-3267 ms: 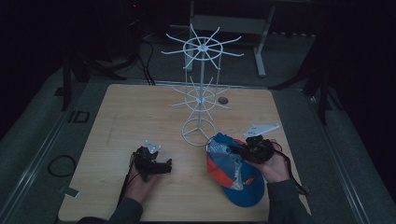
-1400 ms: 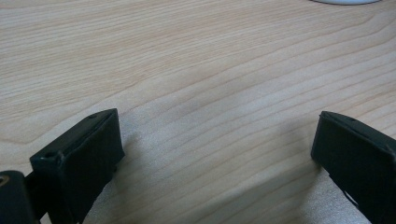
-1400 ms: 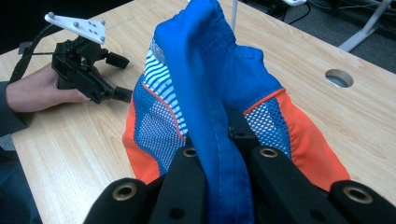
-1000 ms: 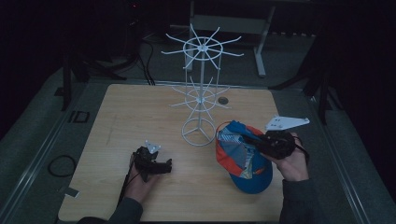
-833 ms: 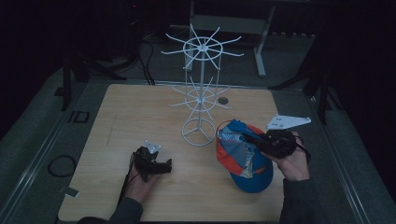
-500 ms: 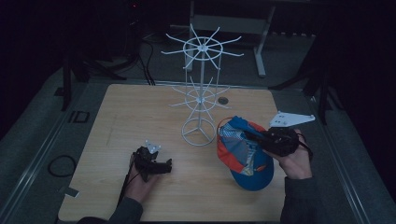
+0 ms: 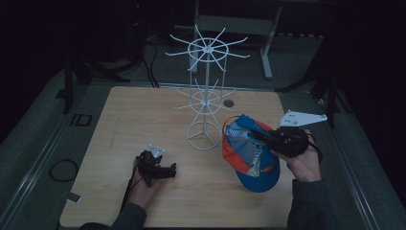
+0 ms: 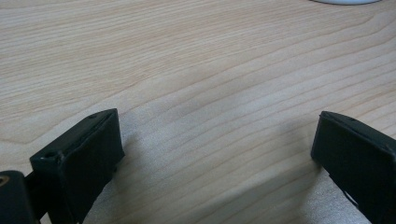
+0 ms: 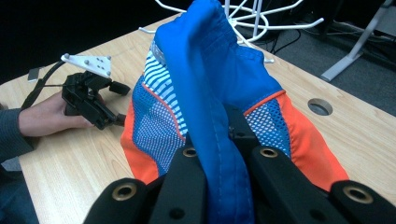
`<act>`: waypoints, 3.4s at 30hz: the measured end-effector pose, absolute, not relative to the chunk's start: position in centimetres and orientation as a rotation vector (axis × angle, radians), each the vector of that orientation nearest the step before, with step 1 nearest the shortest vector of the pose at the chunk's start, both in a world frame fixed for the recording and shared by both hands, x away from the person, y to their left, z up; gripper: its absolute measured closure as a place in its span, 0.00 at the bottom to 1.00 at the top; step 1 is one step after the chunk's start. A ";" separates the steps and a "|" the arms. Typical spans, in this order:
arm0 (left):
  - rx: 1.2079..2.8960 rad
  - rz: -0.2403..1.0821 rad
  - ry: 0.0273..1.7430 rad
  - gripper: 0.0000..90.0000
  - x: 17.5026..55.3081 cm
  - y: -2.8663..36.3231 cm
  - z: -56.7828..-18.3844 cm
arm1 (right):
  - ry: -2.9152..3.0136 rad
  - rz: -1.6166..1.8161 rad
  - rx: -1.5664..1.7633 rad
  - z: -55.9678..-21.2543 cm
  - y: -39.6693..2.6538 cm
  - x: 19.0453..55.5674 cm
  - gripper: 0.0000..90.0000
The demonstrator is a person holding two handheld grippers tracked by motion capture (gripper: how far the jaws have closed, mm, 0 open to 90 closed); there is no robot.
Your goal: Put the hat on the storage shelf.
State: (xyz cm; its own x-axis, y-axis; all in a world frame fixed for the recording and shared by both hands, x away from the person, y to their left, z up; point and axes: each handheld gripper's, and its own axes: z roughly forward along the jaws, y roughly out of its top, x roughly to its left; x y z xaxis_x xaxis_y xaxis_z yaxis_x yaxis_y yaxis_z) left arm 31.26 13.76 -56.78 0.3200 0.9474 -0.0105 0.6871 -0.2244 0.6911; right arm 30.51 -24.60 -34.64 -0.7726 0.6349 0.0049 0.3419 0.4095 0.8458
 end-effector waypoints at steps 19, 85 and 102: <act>1.993 0.564 1.437 0.03 31.3 13.8 -56.8 | 2.323 1.345 0.838 -33.5 -24.6 30.9 0.97; 1.991 0.563 1.438 0.03 31.3 13.8 -56.8 | 2.138 1.571 0.711 -29.1 -25.0 29.2 0.97; 1.991 0.563 1.438 0.03 31.3 13.7 -56.8 | 2.099 1.626 0.675 -28.4 -25.0 28.9 0.97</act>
